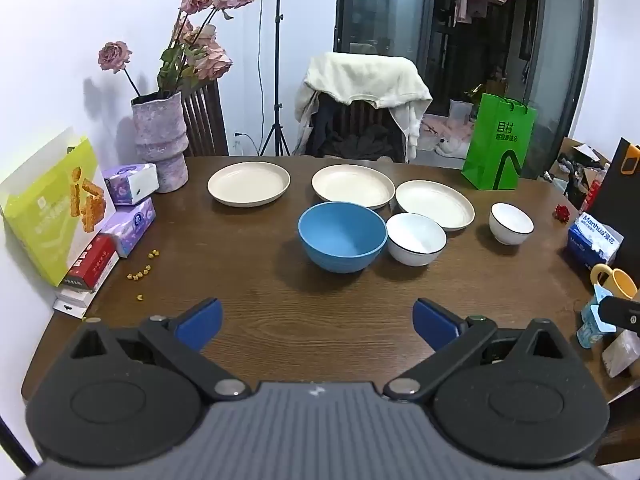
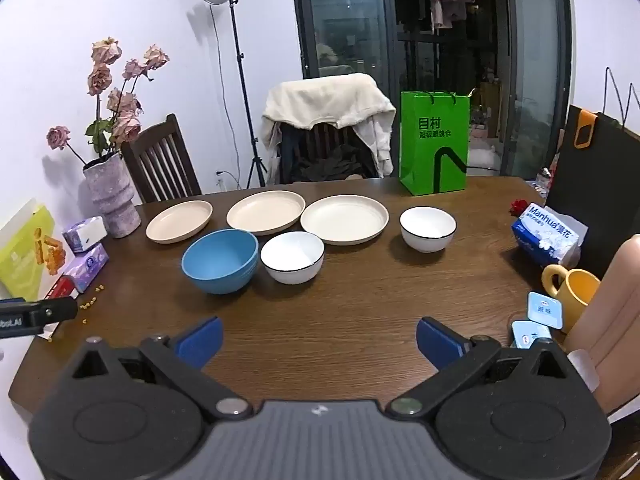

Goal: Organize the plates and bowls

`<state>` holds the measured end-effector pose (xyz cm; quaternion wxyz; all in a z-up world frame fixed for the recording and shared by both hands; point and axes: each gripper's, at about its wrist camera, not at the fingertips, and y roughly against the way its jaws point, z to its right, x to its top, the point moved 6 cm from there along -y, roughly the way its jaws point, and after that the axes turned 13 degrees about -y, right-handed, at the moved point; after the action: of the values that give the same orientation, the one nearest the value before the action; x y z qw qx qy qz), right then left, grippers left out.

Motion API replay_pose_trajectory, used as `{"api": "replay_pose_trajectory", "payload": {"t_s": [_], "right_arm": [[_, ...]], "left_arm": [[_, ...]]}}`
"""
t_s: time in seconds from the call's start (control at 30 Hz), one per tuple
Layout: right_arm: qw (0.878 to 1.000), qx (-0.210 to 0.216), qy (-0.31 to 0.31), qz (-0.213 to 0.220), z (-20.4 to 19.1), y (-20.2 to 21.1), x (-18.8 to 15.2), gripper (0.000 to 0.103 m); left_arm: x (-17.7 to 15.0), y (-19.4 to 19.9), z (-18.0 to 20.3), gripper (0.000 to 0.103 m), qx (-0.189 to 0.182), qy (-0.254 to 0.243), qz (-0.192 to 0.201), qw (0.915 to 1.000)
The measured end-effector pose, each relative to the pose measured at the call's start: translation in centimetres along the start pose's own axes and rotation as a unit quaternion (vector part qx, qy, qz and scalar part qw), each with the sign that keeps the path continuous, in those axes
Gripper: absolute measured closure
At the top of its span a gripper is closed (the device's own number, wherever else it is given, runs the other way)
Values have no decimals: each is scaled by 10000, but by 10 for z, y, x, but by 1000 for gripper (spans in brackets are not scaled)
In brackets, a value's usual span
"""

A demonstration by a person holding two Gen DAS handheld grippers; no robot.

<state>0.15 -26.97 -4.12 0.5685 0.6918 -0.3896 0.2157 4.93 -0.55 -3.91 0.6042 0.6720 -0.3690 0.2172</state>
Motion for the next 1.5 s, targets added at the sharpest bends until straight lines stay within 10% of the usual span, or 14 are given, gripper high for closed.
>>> {"api": "replay_pose_trajectory", "payload": {"t_s": [1.5], "right_arm": [[9999,-153,48,-65,-4,5,-7,0]], "left_arm": [[1,12,17,0,-297,-34,92,9995]]}}
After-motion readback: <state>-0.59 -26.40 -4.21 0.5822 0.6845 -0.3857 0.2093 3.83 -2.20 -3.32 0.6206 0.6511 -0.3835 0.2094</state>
